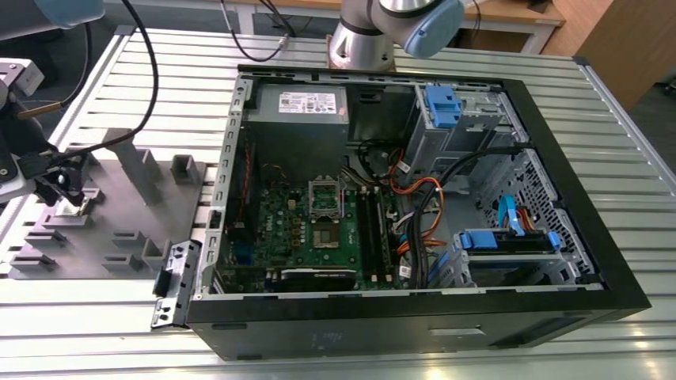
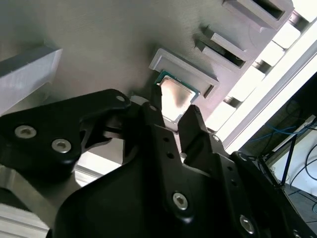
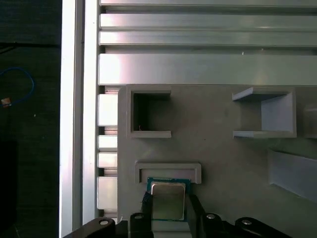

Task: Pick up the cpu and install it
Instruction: 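Pick up the cpu and move it towards the insertion slot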

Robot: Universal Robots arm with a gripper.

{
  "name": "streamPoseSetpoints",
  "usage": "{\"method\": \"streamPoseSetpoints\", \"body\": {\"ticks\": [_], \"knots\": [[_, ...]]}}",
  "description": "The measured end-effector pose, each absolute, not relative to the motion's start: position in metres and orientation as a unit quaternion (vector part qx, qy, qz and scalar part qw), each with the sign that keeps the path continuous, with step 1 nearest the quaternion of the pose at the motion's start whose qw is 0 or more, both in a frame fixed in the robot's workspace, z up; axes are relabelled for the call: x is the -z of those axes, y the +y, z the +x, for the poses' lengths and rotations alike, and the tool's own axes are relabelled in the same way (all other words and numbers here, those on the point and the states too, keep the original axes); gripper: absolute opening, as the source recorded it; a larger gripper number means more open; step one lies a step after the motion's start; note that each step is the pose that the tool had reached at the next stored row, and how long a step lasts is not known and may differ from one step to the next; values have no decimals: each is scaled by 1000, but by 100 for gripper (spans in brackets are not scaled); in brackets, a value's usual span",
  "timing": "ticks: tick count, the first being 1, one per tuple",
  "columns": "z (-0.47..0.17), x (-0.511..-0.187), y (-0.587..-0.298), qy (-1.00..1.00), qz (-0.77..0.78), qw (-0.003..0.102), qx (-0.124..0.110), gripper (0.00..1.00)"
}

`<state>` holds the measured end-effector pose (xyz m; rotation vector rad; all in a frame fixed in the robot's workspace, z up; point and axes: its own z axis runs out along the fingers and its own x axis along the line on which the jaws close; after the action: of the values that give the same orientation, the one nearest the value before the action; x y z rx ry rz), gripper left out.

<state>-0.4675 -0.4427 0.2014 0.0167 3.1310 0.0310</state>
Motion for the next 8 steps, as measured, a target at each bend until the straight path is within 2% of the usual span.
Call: {"method": "streamPoseSetpoints", "body": {"ticks": [1,2,4,5,7,8], "knots": [[-467,-201,-443,1000,5,5,-10,41],[-467,-201,-443,1000,5,5,-10,41],[-467,-201,-443,1000,5,5,-10,53],[-467,-201,-443,1000,5,5,-10,53],[-467,-201,-443,1000,5,5,-10,65],[-467,-201,-443,1000,5,5,-10,65]]}}
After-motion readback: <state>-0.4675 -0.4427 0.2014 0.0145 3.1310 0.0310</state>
